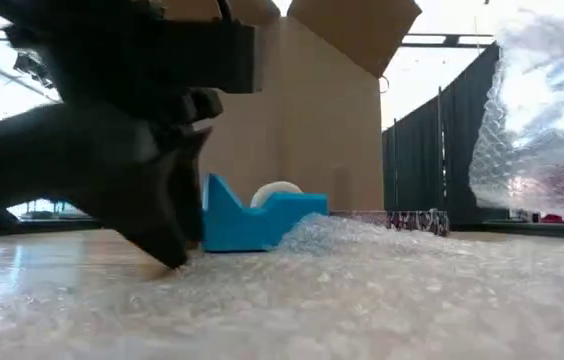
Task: Wrap mug
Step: Wrap the purple mug with the bubble wrap
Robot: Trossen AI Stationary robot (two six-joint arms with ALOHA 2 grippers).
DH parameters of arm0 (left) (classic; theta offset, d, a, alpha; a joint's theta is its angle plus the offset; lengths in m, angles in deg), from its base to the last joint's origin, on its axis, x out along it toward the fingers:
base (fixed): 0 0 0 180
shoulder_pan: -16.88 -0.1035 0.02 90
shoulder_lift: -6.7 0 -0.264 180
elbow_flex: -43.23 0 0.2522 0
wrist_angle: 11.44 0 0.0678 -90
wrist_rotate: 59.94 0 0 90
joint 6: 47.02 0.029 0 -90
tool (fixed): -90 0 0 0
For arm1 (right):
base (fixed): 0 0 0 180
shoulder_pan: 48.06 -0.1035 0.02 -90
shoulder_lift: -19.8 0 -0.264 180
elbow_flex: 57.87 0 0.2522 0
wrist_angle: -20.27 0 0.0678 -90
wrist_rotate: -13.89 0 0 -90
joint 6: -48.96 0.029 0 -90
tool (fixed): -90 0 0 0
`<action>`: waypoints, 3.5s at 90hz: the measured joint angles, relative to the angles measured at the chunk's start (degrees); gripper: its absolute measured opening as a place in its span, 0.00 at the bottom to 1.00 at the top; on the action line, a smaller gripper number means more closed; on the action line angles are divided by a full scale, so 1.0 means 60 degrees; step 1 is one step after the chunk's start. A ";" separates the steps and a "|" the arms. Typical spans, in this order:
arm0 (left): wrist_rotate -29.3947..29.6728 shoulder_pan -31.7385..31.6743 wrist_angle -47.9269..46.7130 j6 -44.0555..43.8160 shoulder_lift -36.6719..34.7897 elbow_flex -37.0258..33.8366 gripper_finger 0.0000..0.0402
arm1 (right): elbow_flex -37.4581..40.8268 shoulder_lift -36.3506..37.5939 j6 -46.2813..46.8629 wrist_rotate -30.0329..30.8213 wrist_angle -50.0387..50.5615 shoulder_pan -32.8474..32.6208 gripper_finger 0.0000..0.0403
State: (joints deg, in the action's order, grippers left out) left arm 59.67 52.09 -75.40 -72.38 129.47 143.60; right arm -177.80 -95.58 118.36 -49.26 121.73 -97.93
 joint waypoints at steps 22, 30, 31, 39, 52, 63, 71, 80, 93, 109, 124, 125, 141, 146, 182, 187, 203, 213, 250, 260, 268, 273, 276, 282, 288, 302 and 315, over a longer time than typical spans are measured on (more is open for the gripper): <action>0.0290 -0.0255 0.2695 0.2175 0.0027 0.0462 0.37 | 0.0000 0.0000 -0.0352 0.0332 -0.0247 0.0214 0.00; -0.0727 -0.0400 0.3278 0.2510 0.0027 0.0462 0.37 | 0.0000 0.0000 -0.0470 0.0346 -0.0448 0.0230 0.00; -0.0817 -0.0406 0.3287 0.2545 0.0027 0.0467 0.37 | 0.0000 0.0000 -0.0504 0.0346 -0.0472 0.0233 0.00; -0.1255 -0.0421 0.3296 0.2888 -0.0049 0.0559 0.37 | 0.0000 0.0004 -0.0590 0.0371 -0.0576 0.0245 0.00; -0.2149 -0.0643 0.4659 0.3801 -0.0029 0.0490 0.37 | 0.0000 0.0004 -0.0615 0.0584 -0.0770 0.0248 0.00; -0.3474 -0.1176 0.6595 0.3810 0.0382 0.0378 0.37 | 0.0000 0.0004 -0.0899 0.0765 -0.1050 0.0275 0.00; -0.3693 -0.1565 0.6648 0.3311 0.0777 0.0360 0.37 | 0.0000 0.0004 -0.1058 0.0765 -0.1321 0.0296 0.00; -0.3583 -0.1831 0.5712 0.2573 0.0949 0.0454 0.37 | 0.0000 0.0004 -0.1162 0.0624 -0.1395 0.0257 0.00; -0.3301 -0.1769 0.3791 0.1055 0.0965 0.0495 0.37 | -0.0138 0.0004 -0.1010 0.0452 -0.1259 -0.0054 0.00; -0.1972 -0.0966 0.1900 -0.0700 0.0646 0.0477 0.37 | -0.0178 0.0009 -0.0246 0.1854 -0.1382 -0.0715 0.00; -0.0970 -0.0286 -0.0618 -0.2722 0.0343 0.0396 0.37 | 0.0773 0.0029 0.1384 0.3377 -0.1778 -0.1248 0.00; -0.0907 -0.0245 -0.0808 -0.2886 0.0333 0.0391 0.37 | 0.0869 0.0029 0.1503 0.3375 -0.1784 -0.1271 0.00; -0.0552 0.0107 -0.3592 -0.5349 0.0367 0.0312 0.37 | 0.2720 0.0018 0.3975 0.2281 -0.2309 -0.1562 0.00; -0.0561 0.0152 -0.3763 -0.5743 0.0377 0.0313 0.37 | 0.3295 0.0018 0.4422 0.2150 -0.2964 -0.1611 0.00; -0.0937 -0.0177 -0.1929 -0.5724 0.0304 0.0357 0.36 | 0.3803 0.0307 0.3400 0.1472 -0.2717 -0.1661 0.28; -0.1130 -0.0298 -0.1862 -0.5626 0.0304 0.0360 0.36 | 0.3483 0.0517 0.3404 0.1137 -0.1742 -0.1664 0.34; -0.1644 -0.0695 -0.1814 -0.5576 0.0304 0.0378 0.36 | 0.2422 0.1365 0.3125 0.0634 -0.0777 -0.1904 0.53; -0.1628 -0.0792 -0.1720 -0.5574 0.0304 0.0375 0.36 | 0.2062 0.1709 0.3078 0.0629 -0.1410 -0.2254 0.60; -0.1380 -0.0913 -0.1711 -0.4766 0.0152 0.0593 0.37 | 0.2122 0.1756 0.2650 0.3290 -0.2973 -0.3068 0.59; -0.1421 -0.0879 -0.1992 -0.3826 -0.0159 0.1283 0.37 | 0.2216 0.1756 0.2234 0.3656 -0.2964 -0.2774 0.57; -0.1760 -0.0735 -0.2476 -0.3009 -0.0788 0.1980 0.37 | 0.2222 0.1752 0.1808 0.3795 -0.3008 -0.2492 0.57; -0.2439 -0.0609 -0.2976 -0.2737 -0.1168 0.2379 0.37 | 0.2222 0.1752 0.1576 0.3793 -0.3115 -0.2319 0.57; -0.2782 -0.0523 -0.3341 -0.2694 -0.1335 0.2547 0.37 | 0.2222 0.1752 0.1456 0.3783 -0.3197 -0.2215 0.57; -0.3369 -0.0279 -0.4322 -0.2941 -0.1655 0.2731 0.37 | 0.2222 0.1752 0.1150 0.3839 -0.3344 -0.2061 0.58; -0.3791 0.0052 -0.5280 -0.3602 -0.2104 0.2794 0.37 | 0.2293 0.1736 0.0777 0.3899 -0.3707 -0.1933 0.59; -0.4142 0.1405 -0.6664 -0.5210 -0.2788 0.2829 0.37 | 0.2709 0.1514 -0.0325 0.4138 -0.4901 -0.1779 0.60; -0.3748 0.2331 -0.6265 -0.6109 -0.2884 0.2812 0.37 | 0.3056 0.1421 -0.1043 0.4202 -0.6062 -0.1621 0.60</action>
State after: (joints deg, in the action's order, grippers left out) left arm 37.18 66.08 -112.99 -109.04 112.17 160.47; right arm -159.47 -87.05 112.11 -24.05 85.36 -107.65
